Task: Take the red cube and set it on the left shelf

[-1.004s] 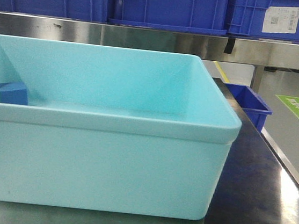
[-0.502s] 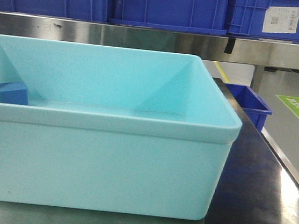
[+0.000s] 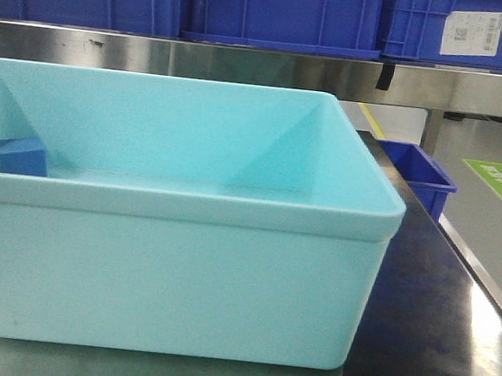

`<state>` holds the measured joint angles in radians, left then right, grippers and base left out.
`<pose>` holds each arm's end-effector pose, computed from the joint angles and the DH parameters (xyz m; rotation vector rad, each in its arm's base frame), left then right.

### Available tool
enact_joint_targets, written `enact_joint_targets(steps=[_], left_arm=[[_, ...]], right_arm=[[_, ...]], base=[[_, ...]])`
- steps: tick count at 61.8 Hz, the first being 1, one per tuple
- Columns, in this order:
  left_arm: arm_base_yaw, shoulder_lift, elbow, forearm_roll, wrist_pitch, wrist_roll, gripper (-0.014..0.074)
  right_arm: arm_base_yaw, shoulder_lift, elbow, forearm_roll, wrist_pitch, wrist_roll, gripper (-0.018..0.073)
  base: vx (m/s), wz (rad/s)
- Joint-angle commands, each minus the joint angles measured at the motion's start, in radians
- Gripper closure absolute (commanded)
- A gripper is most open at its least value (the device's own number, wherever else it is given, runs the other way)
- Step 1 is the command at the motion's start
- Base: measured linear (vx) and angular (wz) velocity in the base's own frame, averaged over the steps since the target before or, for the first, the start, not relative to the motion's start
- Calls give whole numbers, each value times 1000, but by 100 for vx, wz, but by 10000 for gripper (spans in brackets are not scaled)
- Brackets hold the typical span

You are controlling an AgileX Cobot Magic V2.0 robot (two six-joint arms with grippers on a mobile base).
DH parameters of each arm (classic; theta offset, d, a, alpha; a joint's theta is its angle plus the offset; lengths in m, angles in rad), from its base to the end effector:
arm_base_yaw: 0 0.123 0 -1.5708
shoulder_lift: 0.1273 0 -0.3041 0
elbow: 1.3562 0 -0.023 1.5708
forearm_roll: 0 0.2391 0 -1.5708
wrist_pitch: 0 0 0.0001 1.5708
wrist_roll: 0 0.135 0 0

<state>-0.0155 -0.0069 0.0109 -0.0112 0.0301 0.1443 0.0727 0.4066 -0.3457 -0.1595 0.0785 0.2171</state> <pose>0.0693 -0.0011 0.2094 0.1130 1.5141 0.0938 0.1113 0.0064 0.3001 -0.0023 1.6227 0.0907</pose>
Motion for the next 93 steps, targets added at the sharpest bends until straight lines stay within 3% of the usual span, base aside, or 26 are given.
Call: enact_joint_targets(steps=[1,93], left_arm=[[-5,7,22,-5,-91,1,491],[-5,7,22,-5,-91,1,491]], right_arm=[[-5,1,-11,-10,-105,-5,501],[-5,1,4,-10,-73,-5,501]], base=[[0,0],[0,1]])
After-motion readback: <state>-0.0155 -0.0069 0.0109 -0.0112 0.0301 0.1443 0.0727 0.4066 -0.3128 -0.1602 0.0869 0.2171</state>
